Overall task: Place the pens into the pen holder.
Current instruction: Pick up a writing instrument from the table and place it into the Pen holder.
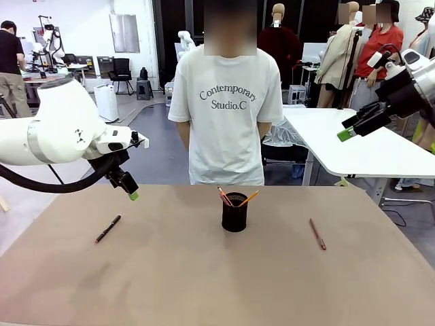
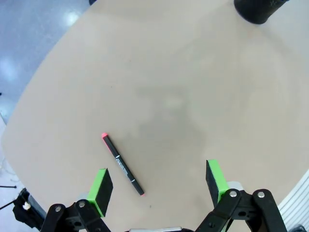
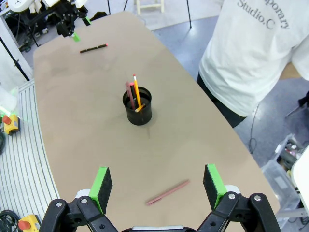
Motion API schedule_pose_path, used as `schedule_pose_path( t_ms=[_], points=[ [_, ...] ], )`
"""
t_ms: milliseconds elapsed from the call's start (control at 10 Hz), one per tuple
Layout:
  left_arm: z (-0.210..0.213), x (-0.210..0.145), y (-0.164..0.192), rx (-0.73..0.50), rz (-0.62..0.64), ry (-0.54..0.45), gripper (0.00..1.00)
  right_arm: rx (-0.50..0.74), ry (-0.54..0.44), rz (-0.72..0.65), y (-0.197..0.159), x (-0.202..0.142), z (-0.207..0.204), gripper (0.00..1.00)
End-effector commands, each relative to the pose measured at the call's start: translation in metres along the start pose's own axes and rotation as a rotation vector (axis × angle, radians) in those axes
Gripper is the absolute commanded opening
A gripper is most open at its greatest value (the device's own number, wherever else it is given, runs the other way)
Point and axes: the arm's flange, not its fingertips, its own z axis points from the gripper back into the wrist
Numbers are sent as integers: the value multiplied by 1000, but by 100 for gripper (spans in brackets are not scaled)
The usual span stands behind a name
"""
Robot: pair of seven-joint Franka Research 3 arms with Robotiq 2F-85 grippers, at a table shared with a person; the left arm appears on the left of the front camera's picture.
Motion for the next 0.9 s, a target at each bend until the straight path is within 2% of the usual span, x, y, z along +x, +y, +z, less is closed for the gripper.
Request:
schedule_pose_path(
  t_ms=[0, 100, 400, 500, 700, 800],
  points=[
    [0, 0, 0, 0, -1, 0, 100, -4, -3, 2, -1, 3, 1, 100],
    [-9, -2, 9, 19, 69, 71, 100, -4, -3, 2, -1, 3, 1, 100],
    [-27, -28, 34, 105, 213, 148, 100, -4, -3, 2, -1, 3, 1, 100],
    [-31, -40, 39, 82, 271, 171, 100, -4, -3, 2, -1, 3, 1, 100],
    [-51, -52, 53, 73, 291, 197, 100, -4, -3, 2, -1, 3, 1, 100],
    [-58, -53, 64, 22, 285, 193, 100, -4, -3, 2, -1, 3, 1, 100]
  ],
)
